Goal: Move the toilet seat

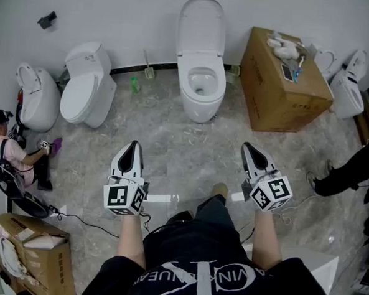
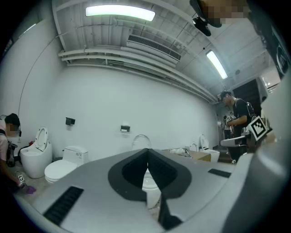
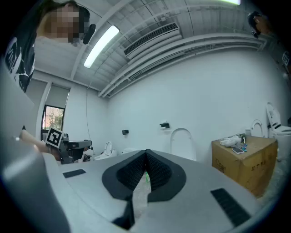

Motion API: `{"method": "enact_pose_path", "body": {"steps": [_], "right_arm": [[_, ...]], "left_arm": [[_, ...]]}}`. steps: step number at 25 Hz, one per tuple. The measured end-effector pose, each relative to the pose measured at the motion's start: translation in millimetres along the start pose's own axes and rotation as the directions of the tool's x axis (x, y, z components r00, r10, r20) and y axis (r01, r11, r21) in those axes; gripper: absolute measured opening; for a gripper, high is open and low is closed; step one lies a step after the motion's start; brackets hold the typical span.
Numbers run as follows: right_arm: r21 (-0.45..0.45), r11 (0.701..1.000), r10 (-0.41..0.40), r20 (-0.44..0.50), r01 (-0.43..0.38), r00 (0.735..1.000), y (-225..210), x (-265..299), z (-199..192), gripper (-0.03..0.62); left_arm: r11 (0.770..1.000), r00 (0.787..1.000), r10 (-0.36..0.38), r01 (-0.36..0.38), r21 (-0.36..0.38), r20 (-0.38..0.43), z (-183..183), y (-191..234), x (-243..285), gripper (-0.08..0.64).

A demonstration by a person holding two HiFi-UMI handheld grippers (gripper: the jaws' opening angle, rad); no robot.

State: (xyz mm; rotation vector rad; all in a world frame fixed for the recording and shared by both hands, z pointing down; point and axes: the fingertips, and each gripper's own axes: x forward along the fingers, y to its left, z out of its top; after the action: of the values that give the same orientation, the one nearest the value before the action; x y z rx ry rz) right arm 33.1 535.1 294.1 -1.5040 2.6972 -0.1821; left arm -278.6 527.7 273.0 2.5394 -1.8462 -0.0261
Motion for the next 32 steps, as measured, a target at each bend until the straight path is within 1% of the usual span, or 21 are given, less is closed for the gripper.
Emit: {"method": "enact_pose_path", "body": {"steps": [9,14,18,19,20,21,23,25,28,32], "right_arm": [[0.002,1.0,0.003,-0.01,-0.003,1.0,-4,12,-1,0.011],[-0.001,1.0,0.01,-0.017,-0.01,1.0,-6,21,-1,0.011],[0.024,0.999,-0.024,0.001,0.024,1.0,-15,25,1,0.016],[0.029,0.999,-0.033,-0.008,0.034,0.999,-17,25,-2,0.045],[0.032,0.999,-0.04,-0.02,0.041,0.999,-20,25,-6,0.065],[0.038,0.998,-0.046,-0.033,0.048,0.998,-24,25,-10,0.072],[0.065,0.996,-0.06,-0.054,0.064,0.997,-33,24,-20,0.086],[0.096,0.993,-0.068,-0.062,0.073,0.996,-42,27,-26,0.087],[0.1,0.993,-0.06,-0.069,0.067,0.996,-57,44,-29,0.102],[0.112,0.992,-0.047,-0.091,0.057,0.995,-78,84,-39,0.114]], "left_arm": [[1.0,1.0,-0.001,0.001,-0.005,0.009,1,4,14,0.003],[1.0,1.0,-0.014,0.014,-0.011,0.006,1,5,25,0.003],[0.998,0.999,-0.04,0.04,-0.038,0.005,-2,3,36,0.003],[0.997,0.999,-0.052,0.052,-0.051,0.006,-5,1,39,0.009],[0.996,0.998,-0.067,0.067,-0.063,0.004,-9,-2,43,0.03],[0.994,0.996,-0.084,0.084,-0.071,-0.002,-13,-5,47,0.057],[0.991,0.993,-0.117,0.115,-0.071,-0.019,-19,-10,56,0.077],[0.989,0.991,-0.131,0.129,-0.066,-0.028,-21,-10,67,0.097],[0.991,0.993,-0.115,0.112,-0.072,-0.039,-26,-3,86,0.104],[0.994,0.991,-0.092,0.086,-0.063,-0.098,-45,14,114,0.112]]}}
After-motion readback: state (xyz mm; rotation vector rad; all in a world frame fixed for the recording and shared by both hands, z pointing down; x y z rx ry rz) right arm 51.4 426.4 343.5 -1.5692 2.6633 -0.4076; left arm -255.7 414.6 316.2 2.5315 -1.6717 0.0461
